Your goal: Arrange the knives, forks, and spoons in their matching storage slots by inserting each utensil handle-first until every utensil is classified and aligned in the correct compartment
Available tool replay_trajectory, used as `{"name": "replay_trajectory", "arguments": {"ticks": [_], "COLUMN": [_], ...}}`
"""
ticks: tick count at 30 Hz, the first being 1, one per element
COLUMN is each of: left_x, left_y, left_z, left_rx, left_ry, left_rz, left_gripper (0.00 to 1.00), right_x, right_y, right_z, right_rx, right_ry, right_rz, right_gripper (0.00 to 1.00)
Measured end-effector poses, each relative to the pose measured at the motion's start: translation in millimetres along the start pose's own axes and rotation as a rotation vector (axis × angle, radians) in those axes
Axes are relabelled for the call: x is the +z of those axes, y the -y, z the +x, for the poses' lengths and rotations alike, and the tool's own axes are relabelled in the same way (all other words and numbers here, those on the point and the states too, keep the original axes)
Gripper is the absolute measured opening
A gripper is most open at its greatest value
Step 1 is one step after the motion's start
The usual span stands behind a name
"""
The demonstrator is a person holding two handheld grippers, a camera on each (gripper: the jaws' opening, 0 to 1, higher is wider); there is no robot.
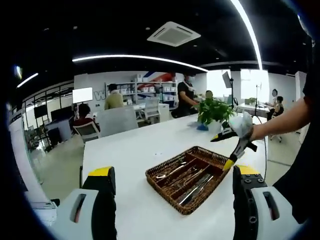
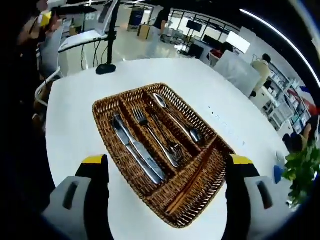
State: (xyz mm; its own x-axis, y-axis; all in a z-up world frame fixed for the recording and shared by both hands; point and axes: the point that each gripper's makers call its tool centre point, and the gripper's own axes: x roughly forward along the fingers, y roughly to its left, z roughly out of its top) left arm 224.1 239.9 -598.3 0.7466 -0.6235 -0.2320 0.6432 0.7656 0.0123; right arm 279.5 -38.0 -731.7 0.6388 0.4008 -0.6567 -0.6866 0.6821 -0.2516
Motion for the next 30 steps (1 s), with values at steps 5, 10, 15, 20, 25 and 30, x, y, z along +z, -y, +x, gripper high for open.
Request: {"name": "replay_trajectory", "arguments": {"ticks": [5,10,15,20,25,30], "left_x": [3.2,12.4,10.6,2.3,-2.9,5.2], "left_y": [8.2,23.4,46.3,62.9,82.1,92.8], "left_z": [13.3,19.0,16.4,13.8,10.2,6.6], "left_rx": [0.052,0.048,0.063,0.082,0.089,0.1], "left_ry": [-0.009,0.03,0.062,0.082,0.044,0.064], "left_rz": [-0.035,-0.05,-0.071,-0.11,-0.091,-0.073], "left_gripper": [0.99,0.99,0.99,0.99,0.99,0.99], "right_x": [-2.0,-11.6,-15.8,-24.8,-35.5,-42.7], "right_y": [28.6,41.3,35.4,27.6,22.0,26.8], "right_z": [-39.2,-79.3,-107.4,-129.5,-153.9,-170.8], "right_rx": [-0.059,-0.093,-0.087,-0.089,-0.086,-0.099], "right_ry": [0.105,0.14,0.181,0.207,0.225,0.239], "right_rz": [0.188,0.222,0.256,0.245,0.257,0.252], "right_gripper": [1.0,1.0,1.0,1.0,1.0,1.0]}}
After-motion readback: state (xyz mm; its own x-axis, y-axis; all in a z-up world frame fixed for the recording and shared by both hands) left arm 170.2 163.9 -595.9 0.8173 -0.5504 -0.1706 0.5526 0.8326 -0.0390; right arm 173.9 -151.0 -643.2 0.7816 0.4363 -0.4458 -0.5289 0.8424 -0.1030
